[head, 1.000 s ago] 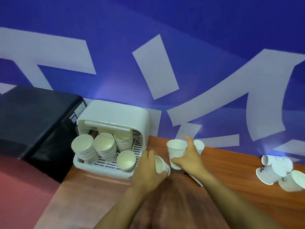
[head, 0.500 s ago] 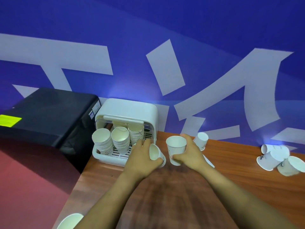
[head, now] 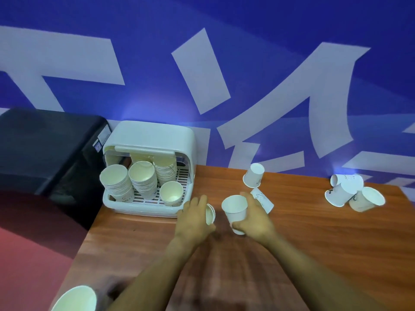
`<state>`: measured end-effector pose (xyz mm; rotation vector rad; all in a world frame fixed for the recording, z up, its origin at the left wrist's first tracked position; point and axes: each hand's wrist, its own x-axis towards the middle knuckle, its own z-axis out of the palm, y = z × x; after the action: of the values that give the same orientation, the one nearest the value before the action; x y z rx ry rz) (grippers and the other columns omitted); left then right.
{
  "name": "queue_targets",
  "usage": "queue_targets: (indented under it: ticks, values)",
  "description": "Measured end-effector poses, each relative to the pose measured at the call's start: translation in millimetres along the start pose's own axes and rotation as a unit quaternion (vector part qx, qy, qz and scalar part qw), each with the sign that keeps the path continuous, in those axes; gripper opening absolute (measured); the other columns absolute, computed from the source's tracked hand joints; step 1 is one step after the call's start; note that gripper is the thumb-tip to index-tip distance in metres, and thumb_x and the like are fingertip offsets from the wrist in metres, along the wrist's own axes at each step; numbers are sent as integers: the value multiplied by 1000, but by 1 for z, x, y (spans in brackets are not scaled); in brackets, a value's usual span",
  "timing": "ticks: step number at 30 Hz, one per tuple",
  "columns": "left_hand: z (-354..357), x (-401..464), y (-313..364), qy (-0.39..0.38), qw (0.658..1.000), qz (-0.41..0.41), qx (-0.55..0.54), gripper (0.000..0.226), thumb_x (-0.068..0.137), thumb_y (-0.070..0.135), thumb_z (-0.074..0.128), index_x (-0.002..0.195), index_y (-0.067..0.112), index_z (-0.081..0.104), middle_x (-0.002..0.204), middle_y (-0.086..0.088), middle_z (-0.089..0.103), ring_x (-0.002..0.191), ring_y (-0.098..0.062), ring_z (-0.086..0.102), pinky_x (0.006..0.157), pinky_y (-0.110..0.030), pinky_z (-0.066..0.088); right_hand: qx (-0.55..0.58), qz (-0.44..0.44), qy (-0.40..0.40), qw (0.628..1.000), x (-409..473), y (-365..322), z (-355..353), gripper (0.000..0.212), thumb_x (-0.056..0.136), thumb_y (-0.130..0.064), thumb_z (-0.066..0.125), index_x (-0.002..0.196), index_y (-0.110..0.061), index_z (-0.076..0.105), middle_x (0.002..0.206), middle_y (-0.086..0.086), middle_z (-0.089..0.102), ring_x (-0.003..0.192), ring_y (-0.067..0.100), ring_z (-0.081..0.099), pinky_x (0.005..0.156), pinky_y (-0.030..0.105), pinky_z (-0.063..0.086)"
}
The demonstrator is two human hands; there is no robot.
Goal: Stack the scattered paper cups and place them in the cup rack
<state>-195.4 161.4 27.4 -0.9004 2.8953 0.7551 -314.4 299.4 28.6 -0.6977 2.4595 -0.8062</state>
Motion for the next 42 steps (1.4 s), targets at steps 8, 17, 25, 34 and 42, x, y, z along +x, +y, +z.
queue_targets:
  ticks: [8, 17, 25, 34, 42]
  values:
    - [-10, 25, 2, 39, 999, 20, -4, 50, 71, 38, 66, 111, 19, 43, 116, -2, 49, 106, -25, 49, 83, -34, 41, -2, -33, 12, 999, 22, 2, -9, 75, 60, -25, 79, 122, -32, 38, 111, -8, 52, 105, 15, 51, 85, 35, 46]
    - [-81, 24, -29, 145, 986, 32, -79, 61, 70, 43, 58, 125, 15, 53, 124, -6, 48, 113, -25, 48, 96, -34, 41, 37, -87, 65, 993, 55, -42, -8, 75, 59, -39, 81, 123, -36, 41, 119, -10, 51, 107, 11, 50, 90, 33, 46]
    - [-77, 40, -62, 95, 995, 16, -19, 68, 79, 30, 67, 139, 11, 41, 138, -6, 46, 127, -24, 43, 103, -32, 35, 64, -84, 58, 993, 47, -51, 3, 86, 60, -18, 81, 133, -28, 37, 127, -4, 45, 116, 14, 45, 99, 35, 43]
    - [-46, 47, -79, -16, 999, -21, 26, 80, 79, 40, 65, 146, 29, 24, 155, -1, 25, 141, -23, 24, 107, -47, 35, 72, -76, 49, 993, 39, -42, -4, 82, 59, -23, 83, 126, -33, 37, 120, -10, 49, 112, 11, 50, 94, 35, 48]
    - [-60, 19, -88, 48, 995, -11, -83, 73, 76, 28, 67, 141, 22, 36, 142, 2, 43, 128, -22, 42, 103, -37, 39, 50, -104, 9, 993, 34, -79, 22, 85, 64, -29, 80, 135, -35, 33, 131, -10, 44, 113, 11, 49, 88, 30, 49]
